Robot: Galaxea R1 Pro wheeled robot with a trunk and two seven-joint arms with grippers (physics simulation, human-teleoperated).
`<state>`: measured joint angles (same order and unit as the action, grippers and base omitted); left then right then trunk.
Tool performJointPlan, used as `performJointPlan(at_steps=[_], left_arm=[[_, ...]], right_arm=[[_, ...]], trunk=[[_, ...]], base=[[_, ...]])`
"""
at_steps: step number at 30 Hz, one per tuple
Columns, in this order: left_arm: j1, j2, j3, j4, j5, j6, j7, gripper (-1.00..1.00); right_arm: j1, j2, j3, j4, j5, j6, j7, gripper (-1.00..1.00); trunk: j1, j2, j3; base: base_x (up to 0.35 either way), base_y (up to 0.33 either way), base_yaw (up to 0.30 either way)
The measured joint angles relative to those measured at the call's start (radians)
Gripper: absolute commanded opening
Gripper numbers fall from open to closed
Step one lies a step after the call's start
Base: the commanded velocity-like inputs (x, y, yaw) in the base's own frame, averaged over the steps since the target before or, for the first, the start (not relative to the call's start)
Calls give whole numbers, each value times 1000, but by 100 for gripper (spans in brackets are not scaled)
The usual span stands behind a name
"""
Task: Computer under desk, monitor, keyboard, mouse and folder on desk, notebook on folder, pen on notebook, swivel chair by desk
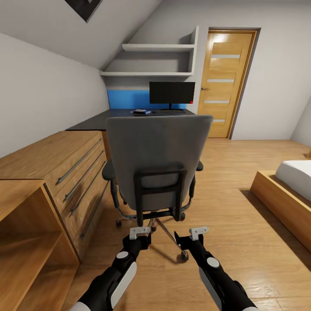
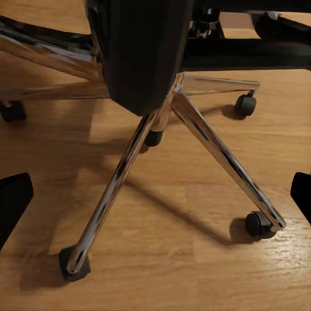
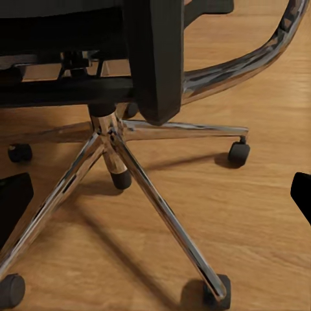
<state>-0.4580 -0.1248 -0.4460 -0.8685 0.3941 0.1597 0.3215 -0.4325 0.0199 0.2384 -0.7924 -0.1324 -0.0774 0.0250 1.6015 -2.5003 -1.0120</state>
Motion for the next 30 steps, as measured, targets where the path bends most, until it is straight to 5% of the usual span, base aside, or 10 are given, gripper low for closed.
performJointPlan(at_steps=[20, 30], left_arm=[[0, 3, 1, 6, 2, 0, 0, 100], [0, 18, 2, 5, 0, 0, -1, 100]], right_arm=[[0, 3, 23, 43, -1, -45, -1, 100], [1, 10, 65, 43, -3, -46, -3, 100]], trunk=[[0, 0, 0], [0, 0, 0]], base=[[145, 0, 0], [248, 0, 0]])
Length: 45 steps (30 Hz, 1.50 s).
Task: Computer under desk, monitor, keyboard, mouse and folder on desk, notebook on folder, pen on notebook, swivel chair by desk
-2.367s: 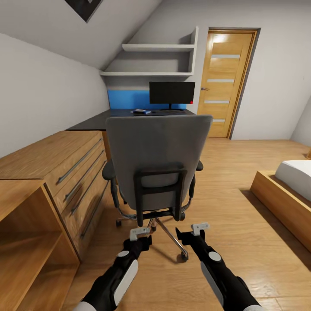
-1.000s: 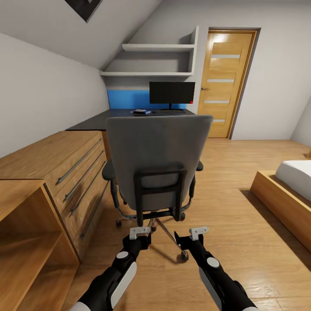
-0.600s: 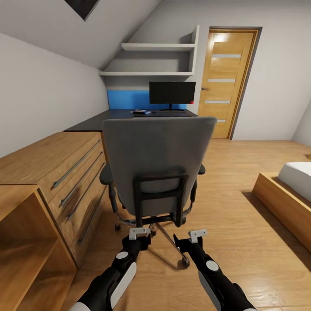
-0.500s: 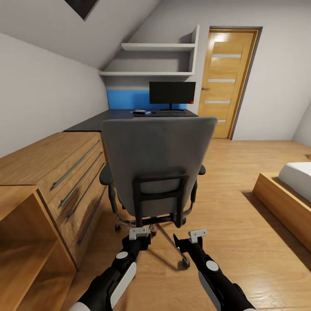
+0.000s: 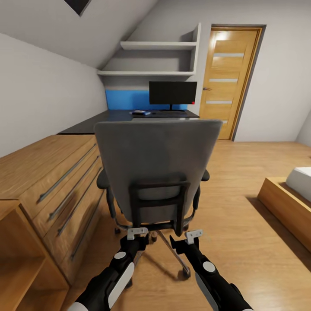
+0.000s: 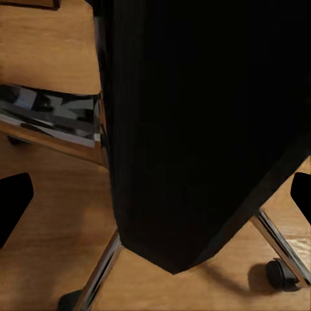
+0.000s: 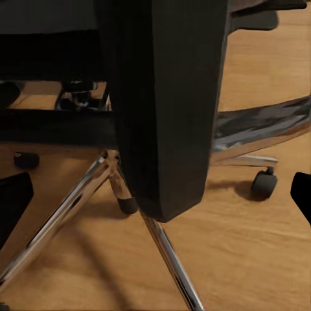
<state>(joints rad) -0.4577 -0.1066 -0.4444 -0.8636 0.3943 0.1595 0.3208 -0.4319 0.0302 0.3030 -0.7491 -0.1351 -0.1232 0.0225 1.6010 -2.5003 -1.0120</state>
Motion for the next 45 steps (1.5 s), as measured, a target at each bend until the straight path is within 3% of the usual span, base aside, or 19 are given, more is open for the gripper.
performJointPlan(at_steps=[16, 45], left_arm=[[0, 4, 0, 1, -2, -1, 1, 100], [0, 11, 0, 0, -6, -1, 1, 100]], right_arm=[[0, -1, -1, 0, 1, -1, -2, 100], [0, -2, -3, 1, 3, -2, -3, 100]], trunk=[[0, 0, 8], [0, 0, 9]], base=[[321, 0, -129], [325, 0, -3]])
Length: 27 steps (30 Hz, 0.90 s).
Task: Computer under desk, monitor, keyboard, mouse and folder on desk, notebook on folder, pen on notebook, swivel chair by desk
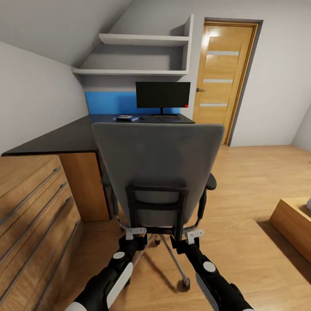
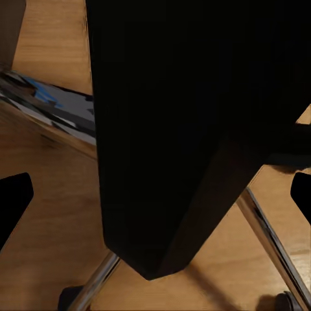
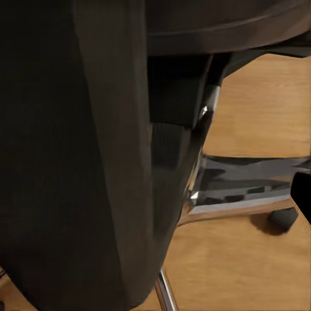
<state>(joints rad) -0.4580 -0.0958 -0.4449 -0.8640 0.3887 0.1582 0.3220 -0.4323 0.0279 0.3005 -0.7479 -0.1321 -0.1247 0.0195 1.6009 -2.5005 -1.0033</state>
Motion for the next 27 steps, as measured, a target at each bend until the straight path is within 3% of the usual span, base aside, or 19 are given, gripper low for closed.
performJointPlan(at_steps=[27], left_arm=[[0, 0, -2, 0, 4, 1, 0, 100]], right_arm=[[1, -1, 2, 0, -1, 1, 2, 100]], trunk=[[0, 0, -5]], base=[[325, -60, 6]])
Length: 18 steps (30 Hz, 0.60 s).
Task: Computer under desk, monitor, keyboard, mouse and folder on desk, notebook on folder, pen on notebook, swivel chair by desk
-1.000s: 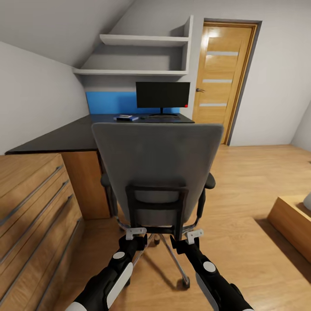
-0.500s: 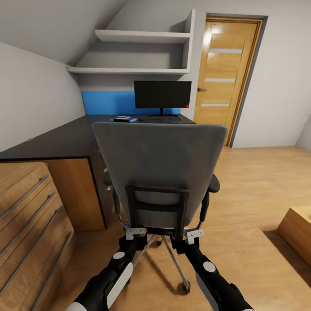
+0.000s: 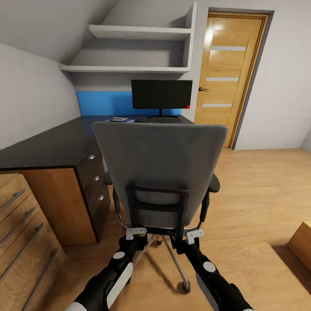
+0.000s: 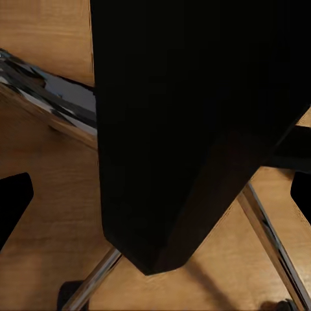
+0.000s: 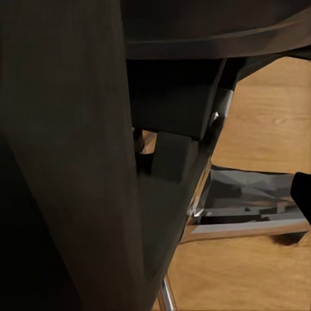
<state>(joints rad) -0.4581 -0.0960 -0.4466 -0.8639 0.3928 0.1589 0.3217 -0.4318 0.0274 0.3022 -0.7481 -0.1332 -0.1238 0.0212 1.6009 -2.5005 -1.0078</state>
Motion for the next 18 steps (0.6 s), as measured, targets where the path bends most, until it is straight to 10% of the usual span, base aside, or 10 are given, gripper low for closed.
performJointPlan(at_steps=[18], left_arm=[[0, 0, 0, 0, 3, 0, 0, 100]], right_arm=[[-1, 2, -4, -4, -1, -12, -2, 100]], trunk=[[0, 0, -10]], base=[[325, -73, 80]])
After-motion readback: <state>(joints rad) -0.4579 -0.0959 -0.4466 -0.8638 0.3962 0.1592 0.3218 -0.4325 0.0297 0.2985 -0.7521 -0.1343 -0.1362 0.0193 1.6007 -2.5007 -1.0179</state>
